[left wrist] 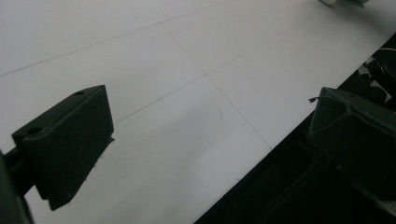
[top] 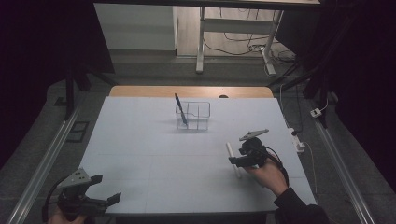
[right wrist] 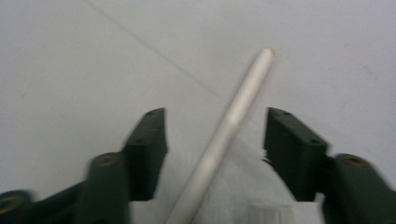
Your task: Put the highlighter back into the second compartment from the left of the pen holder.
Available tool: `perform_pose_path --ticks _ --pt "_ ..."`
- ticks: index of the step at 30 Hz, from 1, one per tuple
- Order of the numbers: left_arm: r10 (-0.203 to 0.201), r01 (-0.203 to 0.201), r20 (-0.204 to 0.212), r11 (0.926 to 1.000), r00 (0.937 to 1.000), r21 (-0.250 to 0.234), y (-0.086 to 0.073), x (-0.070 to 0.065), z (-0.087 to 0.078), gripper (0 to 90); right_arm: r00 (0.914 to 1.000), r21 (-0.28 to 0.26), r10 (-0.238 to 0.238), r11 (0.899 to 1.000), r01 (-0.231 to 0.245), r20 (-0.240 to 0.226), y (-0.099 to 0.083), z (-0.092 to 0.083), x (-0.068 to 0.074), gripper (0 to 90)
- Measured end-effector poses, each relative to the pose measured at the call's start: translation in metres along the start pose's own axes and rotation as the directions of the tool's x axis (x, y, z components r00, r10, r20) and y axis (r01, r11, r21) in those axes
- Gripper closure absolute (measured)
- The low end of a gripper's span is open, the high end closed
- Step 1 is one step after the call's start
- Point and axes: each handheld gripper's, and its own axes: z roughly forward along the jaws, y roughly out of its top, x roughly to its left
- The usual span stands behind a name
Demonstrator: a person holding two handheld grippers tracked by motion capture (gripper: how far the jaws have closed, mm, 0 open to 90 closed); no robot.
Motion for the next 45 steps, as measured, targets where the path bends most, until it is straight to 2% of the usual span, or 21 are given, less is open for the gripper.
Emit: perform_pose_path --ticks 2,6,12,15,16,21,25,30,32,41,45 --pt "0.000 0.000 0.001 1.0000 1.0000 0.000 0.000 0.000 0.000 0.0 0.9996 -0.007 0.015 1.000 -0.015 0.023 0.004 0.004 0.000 24.2" --pt "-0.001 0.001 0.001 1.0000 1.0000 -0.003 0.000 0.000 0.000 0.0 0.9983 0.002 0.027 1.000 -0.027 0.052 0.012 0.015 0.000 18.0" --pt "0.000 0.000 0.004 1.0000 1.0000 -0.008 0.000 0.000 -0.001 0.0 0.9959 0.060 0.046 0.997 -0.051 0.078 0.022 0.034 0.001 8.1" --pt "0.000 0.000 0.009 0.9999 1.0000 -0.012 -0.001 0.001 -0.001 0.0 0.9931 0.084 0.074 0.993 -0.082 0.091 0.026 0.043 0.001 8.4" --pt "-0.001 0.001 0.011 0.9999 0.9999 -0.014 -0.001 0.001 -0.001 0.0 0.9922 0.092 0.072 0.992 -0.081 0.102 0.027 0.045 0.001 9.5" --pt "-0.005 0.005 0.012 0.9999 0.9999 -0.015 -0.001 0.001 -0.001 0.0 0.9846 0.096 0.081 0.991 -0.096 0.155 0.031 0.049 0.001 25.9" --pt "-0.006 0.007 0.019 0.9996 0.9998 -0.026 -0.002 0.002 -0.002 0.0 0.9816 0.098 0.099 0.988 -0.116 0.163 0.033 0.051 0.002 39.6" --pt "-0.001 0.002 0.022 0.9997 0.9998 -0.025 -0.002 0.002 -0.003 0.0 0.9742 0.101 0.131 0.983 -0.151 0.184 0.033 0.053 0.002 51.6" --pt "0.002 -0.002 0.020 0.9997 0.9998 -0.024 -0.002 0.001 -0.002 0.0 0.9708 0.110 0.147 0.979 -0.170 0.189 0.033 0.054 0.001 59.4" --pt "0.005 -0.004 0.018 0.9998 0.9998 -0.019 -0.001 0.001 -0.002 0.0 0.9575 0.112 0.199 0.968 -0.226 0.208 0.033 0.054 0.001 76.0" --pt "0.006 -0.006 0.018 0.9998 0.9998 -0.018 -0.001 0.001 -0.002 0.0 0.9544 0.116 0.199 0.967 -0.229 0.222 0.034 0.055 0.003 77.7"
